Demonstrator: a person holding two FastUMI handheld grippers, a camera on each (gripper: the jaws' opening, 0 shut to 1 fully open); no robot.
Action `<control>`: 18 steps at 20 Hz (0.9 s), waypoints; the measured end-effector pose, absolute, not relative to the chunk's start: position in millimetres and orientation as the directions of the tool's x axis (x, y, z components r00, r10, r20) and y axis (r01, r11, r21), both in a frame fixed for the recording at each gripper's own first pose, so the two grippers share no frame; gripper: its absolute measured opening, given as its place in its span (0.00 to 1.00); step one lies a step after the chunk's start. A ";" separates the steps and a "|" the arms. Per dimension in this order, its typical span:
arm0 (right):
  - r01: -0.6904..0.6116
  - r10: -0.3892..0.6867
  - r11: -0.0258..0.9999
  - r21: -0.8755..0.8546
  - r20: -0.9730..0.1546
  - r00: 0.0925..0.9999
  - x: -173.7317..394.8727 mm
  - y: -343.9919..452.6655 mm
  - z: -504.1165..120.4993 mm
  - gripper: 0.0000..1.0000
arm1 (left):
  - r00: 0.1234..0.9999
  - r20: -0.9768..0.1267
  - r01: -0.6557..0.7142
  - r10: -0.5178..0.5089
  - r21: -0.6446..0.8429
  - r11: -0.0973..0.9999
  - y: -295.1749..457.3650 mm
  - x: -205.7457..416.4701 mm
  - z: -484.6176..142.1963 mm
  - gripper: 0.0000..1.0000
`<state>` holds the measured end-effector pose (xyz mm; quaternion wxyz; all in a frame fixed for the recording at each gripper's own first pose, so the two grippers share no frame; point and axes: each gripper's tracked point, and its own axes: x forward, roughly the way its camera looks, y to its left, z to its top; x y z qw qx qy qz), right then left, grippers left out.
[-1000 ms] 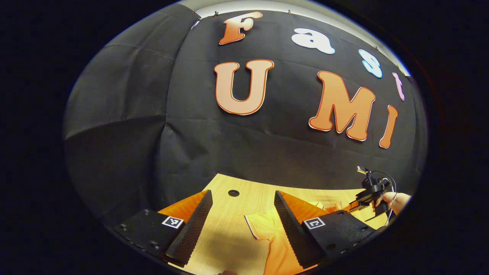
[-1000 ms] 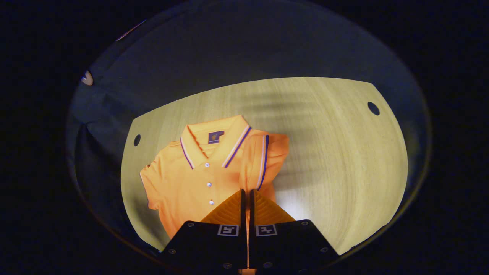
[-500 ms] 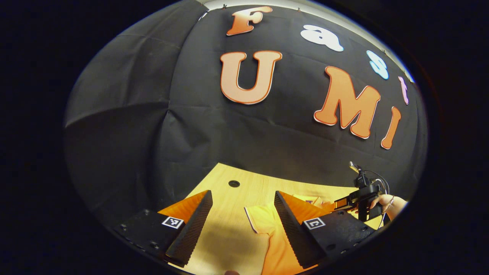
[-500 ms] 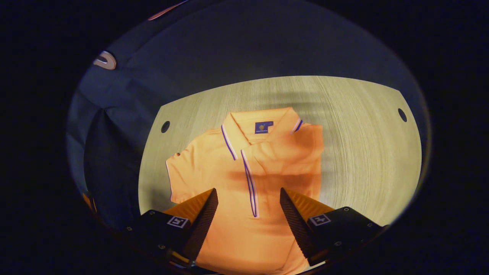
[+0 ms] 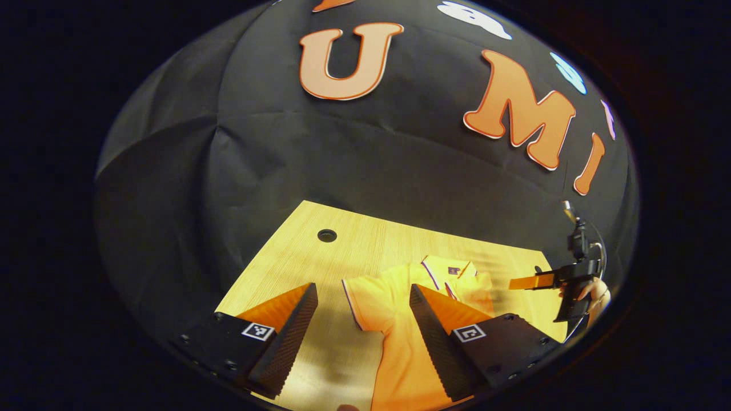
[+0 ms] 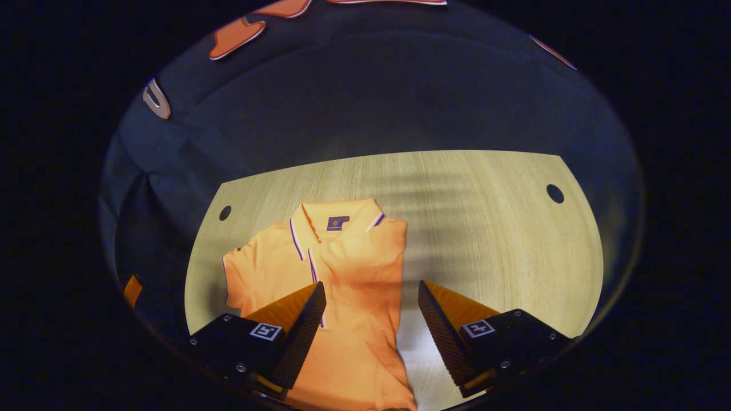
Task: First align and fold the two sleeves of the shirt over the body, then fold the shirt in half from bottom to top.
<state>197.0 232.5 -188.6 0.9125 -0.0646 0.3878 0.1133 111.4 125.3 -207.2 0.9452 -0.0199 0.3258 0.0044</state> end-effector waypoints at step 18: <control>-0.194 0.180 0.979 0.059 -0.695 0.697 169.8 134.5 -167.5 0.99 | 0.268 -0.960 -0.128 0.077 0.044 0.991 139.5 158.0 -403.0 0.98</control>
